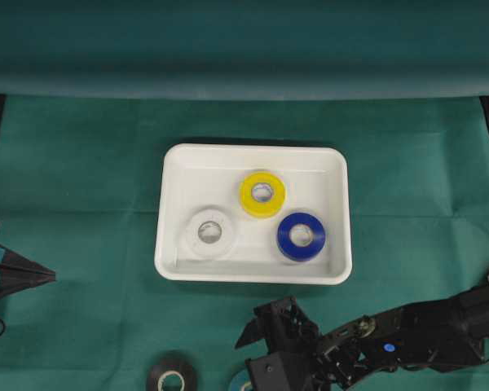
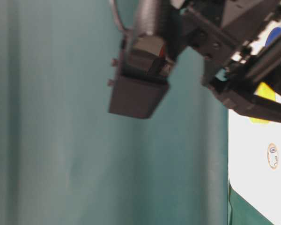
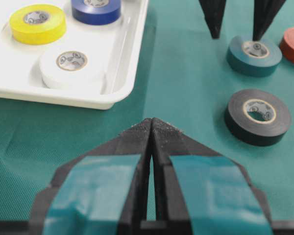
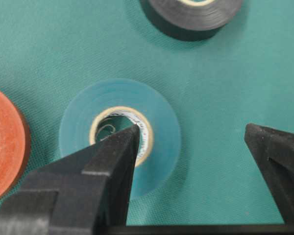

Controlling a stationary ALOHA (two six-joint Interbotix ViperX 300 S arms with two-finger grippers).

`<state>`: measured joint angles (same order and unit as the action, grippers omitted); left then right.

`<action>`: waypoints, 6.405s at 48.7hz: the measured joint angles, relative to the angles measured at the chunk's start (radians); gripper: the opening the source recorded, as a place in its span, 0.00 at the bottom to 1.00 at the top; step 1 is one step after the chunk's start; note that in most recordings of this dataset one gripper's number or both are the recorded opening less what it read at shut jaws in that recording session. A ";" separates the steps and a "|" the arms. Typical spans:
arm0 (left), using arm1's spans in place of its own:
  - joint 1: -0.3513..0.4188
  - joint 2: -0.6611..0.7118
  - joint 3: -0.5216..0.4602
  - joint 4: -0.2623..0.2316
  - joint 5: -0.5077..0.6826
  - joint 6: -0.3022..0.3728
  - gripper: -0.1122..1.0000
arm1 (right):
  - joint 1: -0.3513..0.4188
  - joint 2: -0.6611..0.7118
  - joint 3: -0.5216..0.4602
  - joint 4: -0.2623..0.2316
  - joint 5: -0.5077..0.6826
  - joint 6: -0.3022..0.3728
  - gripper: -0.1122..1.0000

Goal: Put the tape into the white case with the right arm.
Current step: 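Move the right gripper down to the teal tape roll at the front, then close the right gripper on the teal roll and lift it, then carry the teal roll over the tray and release it at the front center, then withdraw the open right gripper to the right of the tray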

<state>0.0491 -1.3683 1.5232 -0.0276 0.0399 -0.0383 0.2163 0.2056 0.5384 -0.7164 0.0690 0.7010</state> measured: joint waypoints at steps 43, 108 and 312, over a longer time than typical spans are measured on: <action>0.000 0.000 0.000 0.002 -0.002 0.002 0.10 | 0.000 0.112 -0.066 0.003 -0.015 0.003 0.67; 0.000 0.000 0.000 0.002 0.000 0.002 0.10 | 0.005 0.043 -0.052 0.023 0.057 -0.005 0.10; 0.000 0.000 0.000 0.002 0.000 0.000 0.10 | -0.422 -0.741 0.647 -0.084 0.066 -0.018 0.67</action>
<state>0.0491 -1.3683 1.5232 -0.0261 0.0399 -0.0383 -0.2056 -0.5354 1.1858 -0.8007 0.1350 0.6826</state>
